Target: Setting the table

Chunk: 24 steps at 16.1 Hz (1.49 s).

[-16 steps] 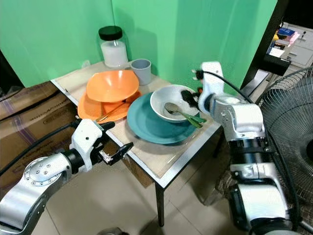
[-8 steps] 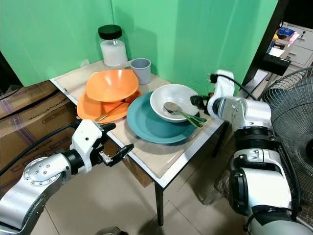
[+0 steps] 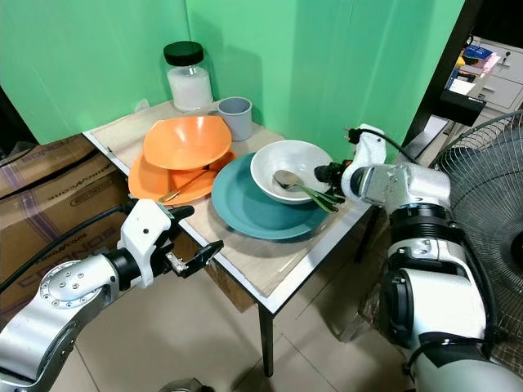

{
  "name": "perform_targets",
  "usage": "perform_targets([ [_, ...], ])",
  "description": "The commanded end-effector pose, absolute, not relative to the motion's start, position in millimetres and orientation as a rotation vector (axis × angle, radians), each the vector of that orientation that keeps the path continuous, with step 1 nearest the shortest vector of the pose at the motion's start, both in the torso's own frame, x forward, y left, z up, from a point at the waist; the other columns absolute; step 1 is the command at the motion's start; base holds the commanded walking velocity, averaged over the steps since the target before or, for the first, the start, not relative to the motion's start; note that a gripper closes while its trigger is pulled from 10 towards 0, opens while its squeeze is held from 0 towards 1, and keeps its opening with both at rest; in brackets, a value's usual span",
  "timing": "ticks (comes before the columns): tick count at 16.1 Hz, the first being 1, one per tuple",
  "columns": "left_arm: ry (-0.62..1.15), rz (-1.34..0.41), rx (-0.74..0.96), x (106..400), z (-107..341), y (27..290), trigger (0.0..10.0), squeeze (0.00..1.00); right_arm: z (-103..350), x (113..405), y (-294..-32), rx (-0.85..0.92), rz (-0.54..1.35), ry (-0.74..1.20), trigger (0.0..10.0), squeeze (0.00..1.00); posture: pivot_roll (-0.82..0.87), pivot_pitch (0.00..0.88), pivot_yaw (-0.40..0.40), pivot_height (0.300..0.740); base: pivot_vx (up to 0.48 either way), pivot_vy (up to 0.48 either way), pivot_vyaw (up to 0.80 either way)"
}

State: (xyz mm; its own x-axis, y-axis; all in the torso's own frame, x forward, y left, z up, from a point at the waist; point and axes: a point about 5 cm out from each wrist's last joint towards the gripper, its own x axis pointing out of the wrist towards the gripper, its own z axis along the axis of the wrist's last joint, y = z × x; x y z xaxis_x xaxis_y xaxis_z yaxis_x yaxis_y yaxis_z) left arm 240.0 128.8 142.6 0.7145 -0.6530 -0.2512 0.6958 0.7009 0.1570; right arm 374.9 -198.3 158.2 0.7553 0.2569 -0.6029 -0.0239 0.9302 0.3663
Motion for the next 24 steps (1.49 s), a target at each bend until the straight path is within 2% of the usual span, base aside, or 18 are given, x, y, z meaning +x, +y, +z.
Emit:
perform_targets([
  [1, 0.186, -0.749, 0.258, 242, 143, 131, 10.0, 0.0, 164, 378, -196, 0.356, 0.169, 0.686, 0.8, 0.0, 0.08, 0.0, 0.042, 0.74, 0.0, 0.0, 0.0],
  [2, 0.19, -0.745, 0.26, 242, 143, 132, 10.0, 0.0, 162, 378, -194, 0.362, 0.173, 0.693, 0.1, 0.0, 0.08, 0.0, 0.041, 0.74, 0.0, 0.0, 0.0],
  [3, 0.193, -0.74, 0.261, 242, 142, 134, 10.0, 0.0, 161, 378, -193, 0.363, 0.175, 0.698, 0.0, 0.0, 0.09, 0.0, 0.04, 0.74, 0.0, 0.0, 0.0],
  [10, 0.194, -0.736, 0.263, 242, 142, 135, 10.0, 0.0, 159, 378, -191, 0.459, 0.189, 0.705, 0.0, 0.0, 0.08, 0.0, 0.039, 0.74, 0.0, 0.0, 0.0],
  [20, 0.212, -0.712, 0.281, 244, 139, 138, 10.0, 0.0, 157, 376, -193, 0.452, 0.191, 0.751, 0.0, 0.0, 0.08, 0.0, 0.037, 0.74, 0.0, 0.0, 0.0],
  [24, 0.246, -0.59, 0.292, 256, 136, 153, 10.0, 0.0, 167, 375, -200, 0.45, 0.203, 0.76, 0.0, 0.0, 0.08, 0.0, 0.032, 0.74, 0.0, 0.0, 0.0],
])
